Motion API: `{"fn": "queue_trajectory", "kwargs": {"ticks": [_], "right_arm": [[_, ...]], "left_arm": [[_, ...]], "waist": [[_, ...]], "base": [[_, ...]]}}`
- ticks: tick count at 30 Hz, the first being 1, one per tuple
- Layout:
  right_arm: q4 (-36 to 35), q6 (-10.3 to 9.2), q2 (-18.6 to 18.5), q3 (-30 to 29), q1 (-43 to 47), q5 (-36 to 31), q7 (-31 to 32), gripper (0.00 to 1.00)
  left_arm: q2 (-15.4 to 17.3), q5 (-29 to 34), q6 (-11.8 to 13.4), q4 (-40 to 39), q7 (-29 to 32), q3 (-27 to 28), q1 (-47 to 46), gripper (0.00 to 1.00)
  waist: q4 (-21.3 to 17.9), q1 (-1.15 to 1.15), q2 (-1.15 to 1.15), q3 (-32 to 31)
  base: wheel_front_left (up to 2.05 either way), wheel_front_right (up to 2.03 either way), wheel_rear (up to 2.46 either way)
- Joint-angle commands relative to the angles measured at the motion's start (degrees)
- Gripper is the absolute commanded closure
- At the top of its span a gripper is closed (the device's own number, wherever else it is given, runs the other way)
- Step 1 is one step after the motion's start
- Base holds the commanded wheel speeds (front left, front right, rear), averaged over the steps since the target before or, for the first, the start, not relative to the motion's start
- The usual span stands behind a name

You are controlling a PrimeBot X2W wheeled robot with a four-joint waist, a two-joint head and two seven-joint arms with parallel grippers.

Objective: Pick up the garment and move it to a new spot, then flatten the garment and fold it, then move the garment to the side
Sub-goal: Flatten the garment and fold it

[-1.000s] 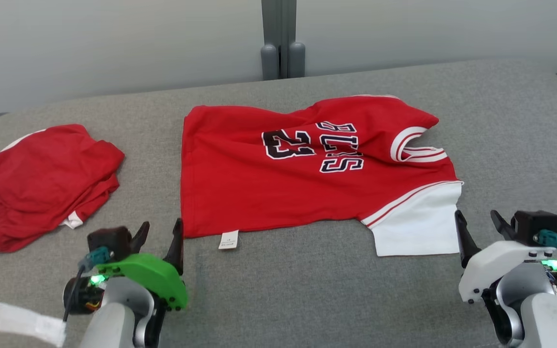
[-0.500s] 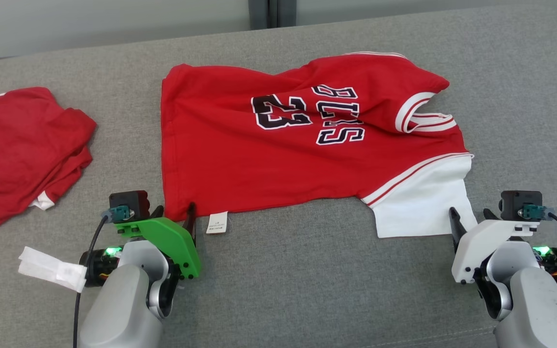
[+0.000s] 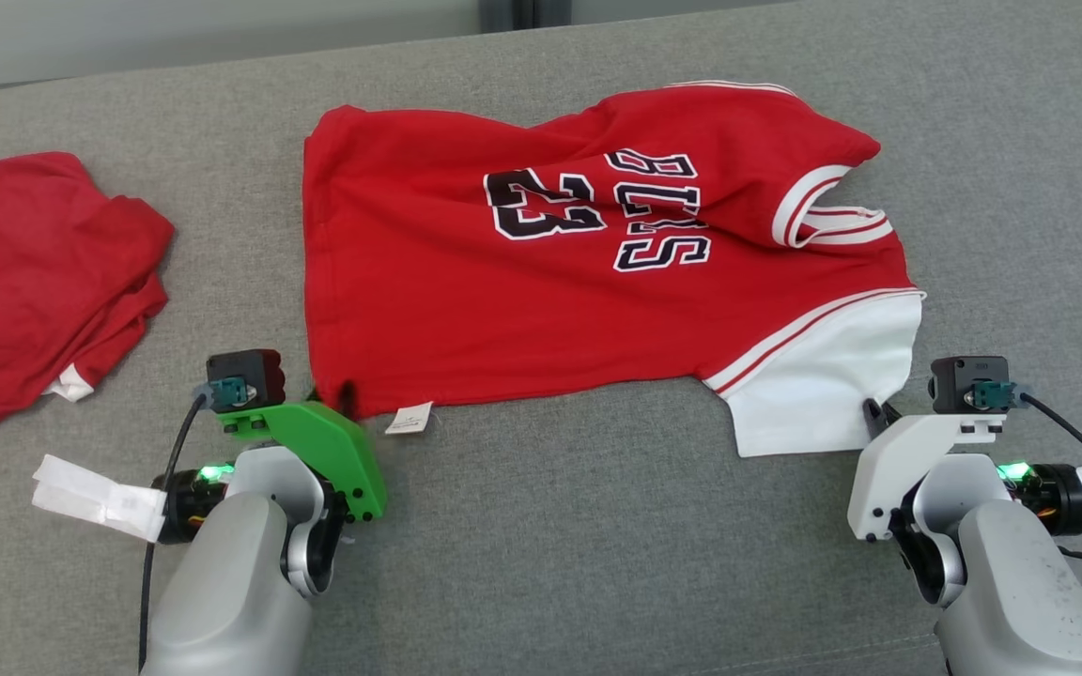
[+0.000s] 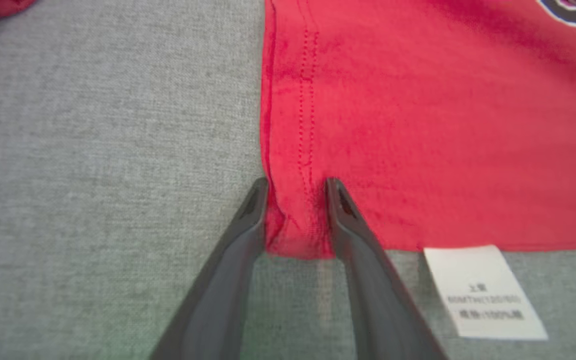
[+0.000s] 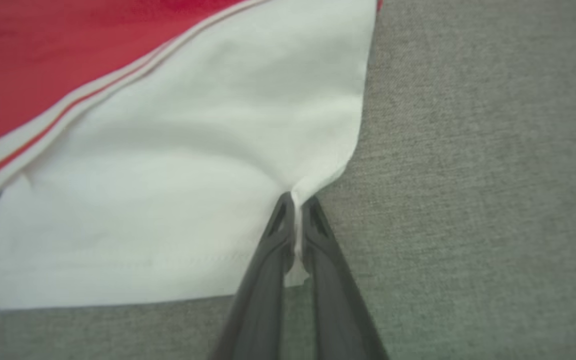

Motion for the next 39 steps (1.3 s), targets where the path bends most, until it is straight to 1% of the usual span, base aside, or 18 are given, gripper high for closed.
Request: {"fn": "queue_trajectory", "kwargs": {"ticks": [1,3,9,13,16,19,21,22,23,25,29,30,31,32,34,35,36,39], "right_arm": [[1.8,0.09,0.6,0.6,1.1,0.3,0.2,1.00],[0.8,0.08,0.5,0.7,1.0,0.3,-0.8,1.00],[-4.4,0.03,0.2,-0.4,1.4,1.4,-4.3,1.00],[-10.9,0.03,0.2,-1.4,3.8,2.6,-5.4,1.00],[-17.1,0.03,0.1,-2.4,6.2,3.6,-4.7,1.00],[-24.7,0.03,0.1,-3.4,9.1,4.3,-3.3,1.00],[-31.2,0.03,-0.1,-4.8,10.9,3.9,-2.0,1.00],[-33.1,0.03,-0.1,-5.2,11.3,3.9,-1.7,1.00],[-37.0,0.03,-0.1,-5.8,12.0,3.4,-0.8,1.00],[-42.7,0.03,-0.1,-6.5,12.7,3.0,0.6,1.00],[-50.9,0.03,-0.6,-6.4,11.1,3.0,3.9,1.00],[-51.7,0.03,-0.8,-6.1,10.0,3.5,4.5,1.00],[-52.1,0.03,-1.8,-5.8,8.6,3.7,5.5,1.00],[-51.8,0.03,-2.4,-5.4,7.0,4.5,6.0,1.00],[-49.2,0.03,-4.1,-4.5,2.7,6.4,7.3,1.00],[-47.0,0.03,-4.6,-3.5,-0.6,8.6,8.0,1.00],[-45.0,0.03,-4.8,-2.7,-3.4,10.2,8.4,1.00],[-35.5,0.04,-5.4,-0.2,-14.4,17.1,10.9,1.00]], "left_arm": [[-0.7,-1.1,-0.5,2.3,1.1,-1.1,2.9,1.00],[-0.6,-1.3,-0.7,1.3,-0.5,-1.1,2.7,1.00],[-0.4,-2.9,-2.5,-3.3,-6.0,-0.9,2.3,1.00],[-0.2,-6.3,-4.9,-8.5,-8.8,-0.2,3.9,1.00],[-0.3,-10.2,-6.1,-14.1,-9.5,0.3,5.6,1.00],[-0.3,-13.4,-6.7,-20.9,-8.4,0.6,7.9,1.00],[-0.3,-16.2,-6.9,-27.0,-6.8,1.1,9.7,1.00],[-0.3,-16.8,-6.9,-28.9,-6.3,1.2,10.3,1.00],[-0.3,-19.0,-6.6,-32.9,-5.2,1.6,11.3,1.00],[-0.1,-20.2,-5.5,-38.8,-3.4,2.1,12.4,1.00],[0.4,-23.0,-3.3,-47.4,1.8,2.1,12.6,1.00],[0.9,-22.9,-2.9,-48.4,3.0,2.1,12.0,1.00],[1.4,-23.0,-2.4,-49.4,4.2,2.2,10.7,1.00],[1.3,-23.7,-2.2,-49.8,5.2,2.2,9.6,1.00],[1.7,-24.0,-1.6,-49.2,7.1,2.5,6.2,1.00],[2.3,-24.0,-1.4,-48.0,8.1,2.7,3.7,1.00],[2.1,-24.8,-1.3,-47.3,8.5,3.1,1.6,1.00],[2.4,-25.8,-0.5,-41.4,9.7,5.2,-8.1,1.00]], "waist": [[0.0,0.00,0.00,-0.1],[0.0,0.00,0.00,-0.4],[0.1,0.00,0.00,-2.3],[-0.1,0.00,0.00,-4.7],[-0.4,0.00,0.00,-6.2],[-0.8,0.00,0.00,-7.3],[-1.1,0.00,0.00,-7.6],[-1.2,0.00,0.00,-7.6],[-1.4,0.00,0.00,-7.4],[-1.7,0.00,0.00,-6.8],[-2.1,0.00,0.00,-4.2],[-2.3,0.00,0.00,-3.2],[-2.5,0.00,0.00,-1.9],[-2.6,0.00,0.00,-0.8],[-3.0,0.00,0.00,2.0],[-3.2,0.00,0.00,3.7],[-3.5,0.00,0.00,5.2],[-4.4,0.00,0.00,9.8]], "base": [[0.00,0.00,0.00],[0.00,0.00,0.00],[0.00,0.00,0.00],[0.00,0.00,0.00],[0.00,0.00,0.00],[0.00,0.00,0.00],[0.00,0.00,0.00],[0.00,0.00,0.00],[0.00,0.00,0.00],[0.00,0.00,0.00],[0.00,0.00,0.00],[0.00,0.00,0.00],[0.00,0.00,0.00],[0.00,0.00,0.00],[0.00,0.00,0.00],[0.00,0.00,0.00],[0.00,0.00,0.00],[0.00,0.00,0.00]]}}
